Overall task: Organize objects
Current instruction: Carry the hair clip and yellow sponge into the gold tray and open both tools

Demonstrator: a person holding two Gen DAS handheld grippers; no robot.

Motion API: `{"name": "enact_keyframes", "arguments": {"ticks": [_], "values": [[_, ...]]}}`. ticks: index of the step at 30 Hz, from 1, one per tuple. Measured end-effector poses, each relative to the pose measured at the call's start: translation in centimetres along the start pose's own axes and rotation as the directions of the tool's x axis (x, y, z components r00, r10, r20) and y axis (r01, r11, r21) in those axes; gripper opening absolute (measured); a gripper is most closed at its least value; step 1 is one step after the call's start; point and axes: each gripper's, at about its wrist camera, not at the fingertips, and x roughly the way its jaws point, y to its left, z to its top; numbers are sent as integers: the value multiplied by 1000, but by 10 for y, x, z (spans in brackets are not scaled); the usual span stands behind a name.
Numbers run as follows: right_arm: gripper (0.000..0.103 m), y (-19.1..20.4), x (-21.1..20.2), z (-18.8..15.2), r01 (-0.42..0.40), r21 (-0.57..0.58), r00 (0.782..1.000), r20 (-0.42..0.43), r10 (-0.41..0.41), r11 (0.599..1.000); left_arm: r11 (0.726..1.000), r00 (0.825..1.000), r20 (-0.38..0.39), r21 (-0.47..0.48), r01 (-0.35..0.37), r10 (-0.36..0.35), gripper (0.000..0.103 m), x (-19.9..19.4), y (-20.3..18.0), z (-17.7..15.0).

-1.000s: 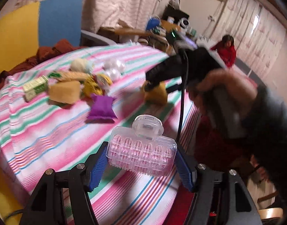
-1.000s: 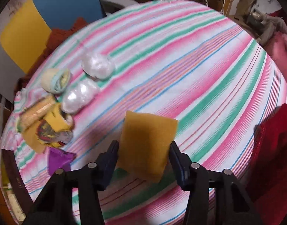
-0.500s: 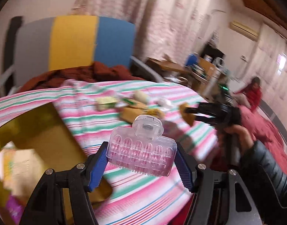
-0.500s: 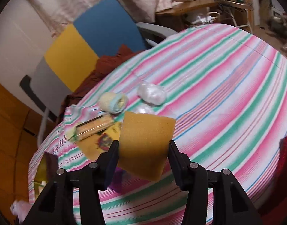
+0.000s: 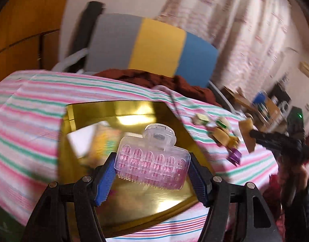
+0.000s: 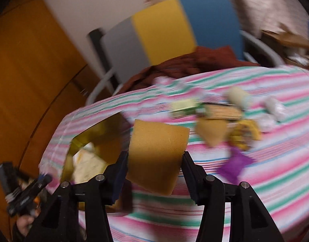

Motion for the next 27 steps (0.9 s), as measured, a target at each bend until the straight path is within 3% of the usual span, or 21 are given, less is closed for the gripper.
{"name": "enact_keyframes", "arguments": {"ticks": [4,7,11,13,15,16,17,21,27], "values": [[54,53,26,-11,-91,-89,994,-71,85,992,995,999,42,-98,-13,18,68,-14,33,5],[54,80,46,-23,-133,-126,985,-123,118,983,993,998,60,-118,-19,26,68,-19,46,9],[56,106,69,-39,-135,-173,979,-177,104,976,990,999,46,-138,30,-24,68,-14,48,11],[56,108,77,-42,-128,-170,977,-192,95,977,989,998,35,-137,52,-48,68,-8,42,10],[72,108,80,-43,-106,-181,979,-194,71,978,989,996,21,-124,85,-83,68,-3,33,8],[86,108,79,-45,-102,-182,979,-192,67,978,989,994,2,-102,107,-107,69,2,25,6],[91,106,77,-45,-108,-171,980,-185,76,979,990,993,-12,-88,113,-114,69,5,20,4],[91,96,75,-41,-93,-132,982,-175,69,987,986,981,-101,-6,164,-164,74,24,-7,-9],[96,91,70,-45,-77,-121,983,-175,55,990,993,981,-151,4,120,-118,79,38,-14,-23]]}}
